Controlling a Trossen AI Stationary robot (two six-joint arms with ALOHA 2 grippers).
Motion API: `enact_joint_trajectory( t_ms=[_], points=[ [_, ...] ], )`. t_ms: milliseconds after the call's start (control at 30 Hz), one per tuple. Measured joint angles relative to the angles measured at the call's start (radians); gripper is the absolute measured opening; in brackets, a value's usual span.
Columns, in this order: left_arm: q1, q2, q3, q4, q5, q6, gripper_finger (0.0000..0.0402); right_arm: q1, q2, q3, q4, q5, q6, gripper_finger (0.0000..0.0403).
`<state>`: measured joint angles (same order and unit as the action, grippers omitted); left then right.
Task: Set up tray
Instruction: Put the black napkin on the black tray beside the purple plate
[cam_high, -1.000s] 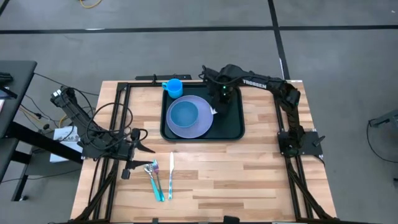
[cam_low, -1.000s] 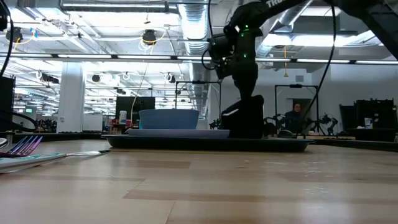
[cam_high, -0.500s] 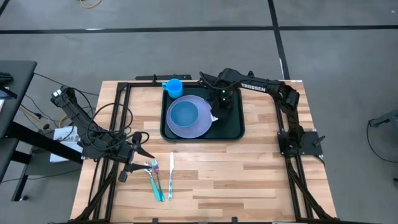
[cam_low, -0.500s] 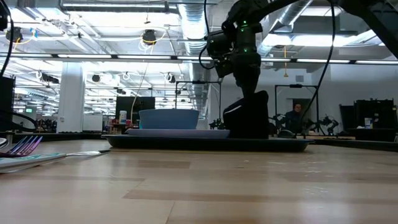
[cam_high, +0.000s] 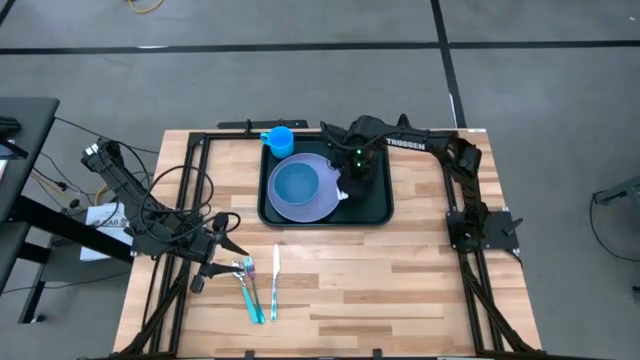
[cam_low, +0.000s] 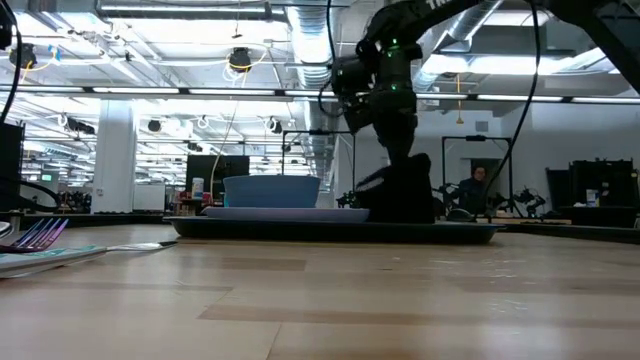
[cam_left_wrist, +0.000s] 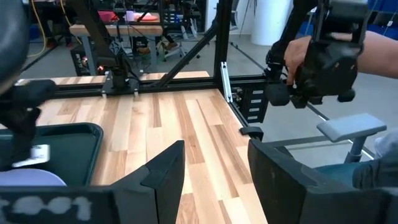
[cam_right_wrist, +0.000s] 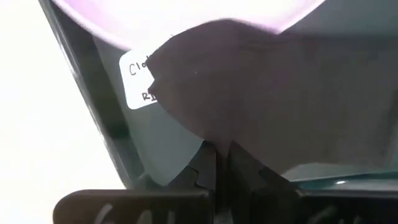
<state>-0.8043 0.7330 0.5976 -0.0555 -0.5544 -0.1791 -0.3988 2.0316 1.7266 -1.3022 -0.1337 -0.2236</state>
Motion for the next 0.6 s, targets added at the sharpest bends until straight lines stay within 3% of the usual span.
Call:
enact_joint_trajectory(
  t_ms=[600],
  points=[
    [0.000,0.000,0.000,-0.002,0.009,-0.001,0.0165,0.100,0.001,-0.191,0.095,-0.004,0.023,0.0005]
  ],
)
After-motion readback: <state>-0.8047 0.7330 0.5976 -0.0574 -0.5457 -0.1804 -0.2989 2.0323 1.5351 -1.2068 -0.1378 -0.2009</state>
